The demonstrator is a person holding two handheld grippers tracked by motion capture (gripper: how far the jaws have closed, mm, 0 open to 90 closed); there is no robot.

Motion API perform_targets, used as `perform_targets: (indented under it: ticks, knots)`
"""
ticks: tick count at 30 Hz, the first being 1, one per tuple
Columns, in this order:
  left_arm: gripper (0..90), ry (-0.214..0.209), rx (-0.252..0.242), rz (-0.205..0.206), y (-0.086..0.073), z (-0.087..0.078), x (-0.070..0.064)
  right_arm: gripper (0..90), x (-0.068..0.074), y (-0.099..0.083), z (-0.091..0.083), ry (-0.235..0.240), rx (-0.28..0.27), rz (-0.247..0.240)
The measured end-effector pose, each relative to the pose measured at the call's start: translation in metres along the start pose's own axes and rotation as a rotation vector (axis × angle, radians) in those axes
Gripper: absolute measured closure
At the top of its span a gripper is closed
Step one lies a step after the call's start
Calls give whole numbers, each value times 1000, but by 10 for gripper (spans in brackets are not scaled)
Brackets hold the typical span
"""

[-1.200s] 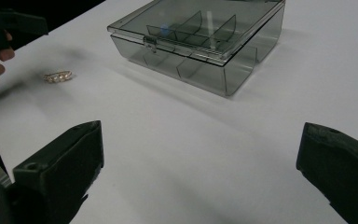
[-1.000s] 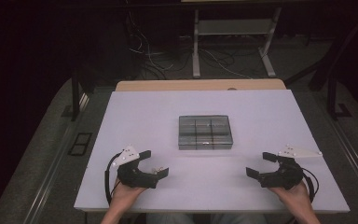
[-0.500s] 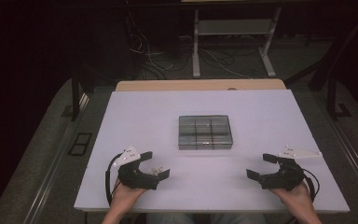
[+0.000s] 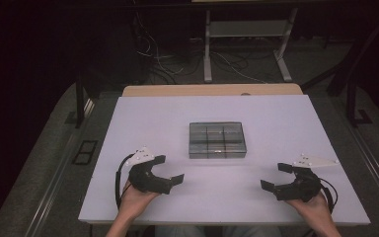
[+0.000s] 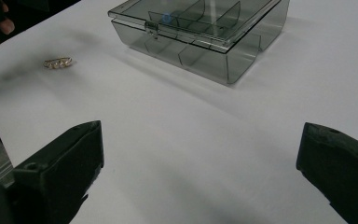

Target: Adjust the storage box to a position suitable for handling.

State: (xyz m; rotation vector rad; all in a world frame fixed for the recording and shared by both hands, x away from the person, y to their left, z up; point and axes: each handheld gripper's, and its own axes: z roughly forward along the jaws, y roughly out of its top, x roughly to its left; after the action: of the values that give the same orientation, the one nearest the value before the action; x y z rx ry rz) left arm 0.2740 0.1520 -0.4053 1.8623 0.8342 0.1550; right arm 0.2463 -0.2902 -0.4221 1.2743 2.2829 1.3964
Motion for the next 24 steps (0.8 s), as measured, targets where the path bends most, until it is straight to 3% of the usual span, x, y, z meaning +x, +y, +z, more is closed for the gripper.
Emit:
perform_targets:
  ticks: [6,24]
  knots:
    - [0,-1,14,-19,12,7,5,5,-1,0,0,1,2,-1]
    - [0,-6,64,-6,34,25,16,5,-2,1,0,4,3,-1]
